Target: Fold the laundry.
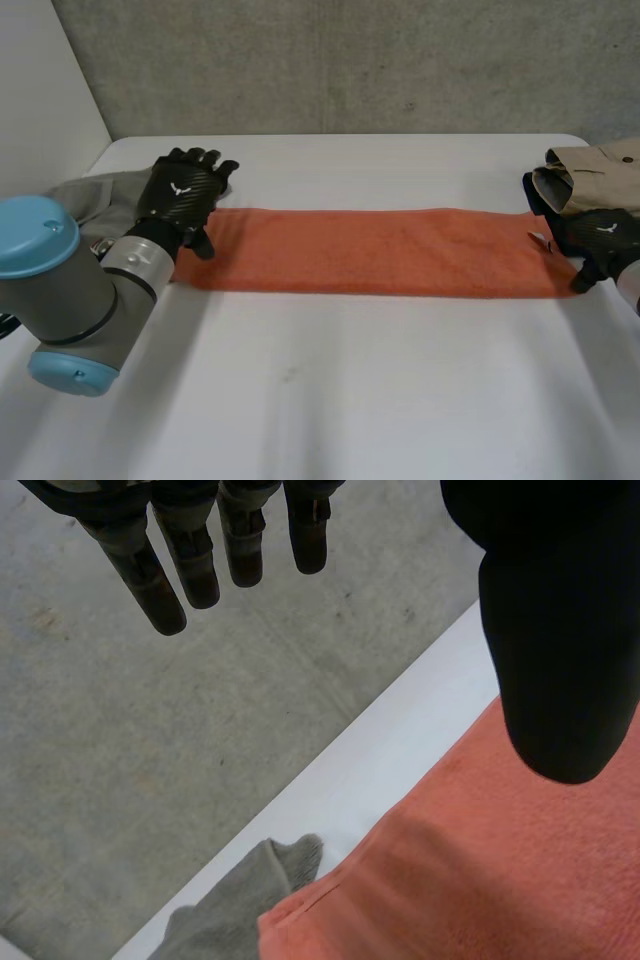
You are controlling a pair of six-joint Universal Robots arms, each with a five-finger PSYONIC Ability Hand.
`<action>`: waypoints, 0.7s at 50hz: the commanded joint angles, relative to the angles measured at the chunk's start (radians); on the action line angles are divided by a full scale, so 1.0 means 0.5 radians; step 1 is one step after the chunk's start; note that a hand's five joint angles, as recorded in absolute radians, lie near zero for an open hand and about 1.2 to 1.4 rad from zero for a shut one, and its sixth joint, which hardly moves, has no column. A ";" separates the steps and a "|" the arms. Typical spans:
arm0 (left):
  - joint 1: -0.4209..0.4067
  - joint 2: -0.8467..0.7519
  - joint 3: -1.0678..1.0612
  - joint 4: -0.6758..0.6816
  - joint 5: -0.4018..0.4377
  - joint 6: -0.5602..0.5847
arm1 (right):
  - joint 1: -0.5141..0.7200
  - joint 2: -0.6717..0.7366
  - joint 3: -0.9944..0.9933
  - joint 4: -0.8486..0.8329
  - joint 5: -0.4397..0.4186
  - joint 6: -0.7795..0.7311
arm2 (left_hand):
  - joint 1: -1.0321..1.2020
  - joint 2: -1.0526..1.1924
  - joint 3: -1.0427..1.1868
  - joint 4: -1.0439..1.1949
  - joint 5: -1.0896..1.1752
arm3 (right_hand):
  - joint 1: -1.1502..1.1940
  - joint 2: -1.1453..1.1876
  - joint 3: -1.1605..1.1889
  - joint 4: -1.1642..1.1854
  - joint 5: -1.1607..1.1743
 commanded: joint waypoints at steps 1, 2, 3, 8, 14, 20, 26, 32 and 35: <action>-0.091 -0.001 0.007 -0.002 -0.029 0.007 | 0.103 0.010 -0.047 0.153 -0.006 -0.069 | -0.019 -0.060 -0.064 -0.045 -0.091 | 0.267 0.302 0.295 0.303 0.350; -0.094 -0.001 0.007 -0.005 -0.029 0.004 | 0.103 0.016 -0.053 0.165 -0.009 -0.069 | -0.019 -0.060 -0.064 -0.045 -0.091 | 0.267 0.302 0.295 0.303 0.350; -0.094 -0.001 0.007 -0.005 -0.032 0.001 | 0.106 0.031 -0.063 0.175 -0.009 -0.060 | -0.019 -0.060 -0.064 -0.045 -0.091 | 0.267 0.302 0.295 0.303 0.350; -0.097 -0.001 0.007 -0.005 -0.035 -0.002 | 0.106 0.099 -0.106 0.181 0.004 -0.072 | -0.019 -0.060 -0.064 -0.045 -0.091 | 0.273 0.308 0.301 0.309 0.356; -0.094 0.002 0.007 -0.005 -0.038 -0.002 | 0.094 0.157 -0.152 0.169 0.022 -0.075 | -0.019 -0.060 -0.064 -0.045 -0.091 | 0.308 0.343 0.336 0.344 0.391; -0.094 -0.001 0.007 -0.005 -0.038 -0.002 | 0.081 0.209 -0.204 0.165 0.065 -0.084 | -0.019 -0.060 -0.064 -0.045 -0.091 | 0.344 0.379 0.371 0.380 0.426; -0.094 -0.001 0.007 -0.005 -0.038 -0.002 | 0.063 0.267 -0.253 0.138 0.117 -0.109 | -0.019 -0.060 -0.064 -0.045 -0.091 | 0.484 0.519 0.511 0.520 0.567; -0.091 -0.001 0.007 -0.002 -0.038 -0.002 | 0.060 0.304 -0.305 0.098 0.138 -0.118 | -0.019 -0.060 -0.064 -0.045 -0.091 | 1.686 1.721 1.713 1.722 1.768; -0.091 -0.001 0.007 -0.002 -0.038 -0.002 | 0.051 0.277 -0.250 0.061 0.209 -0.069 | -0.019 -0.060 -0.064 -0.045 -0.091 | 1.689 1.724 1.717 1.725 1.772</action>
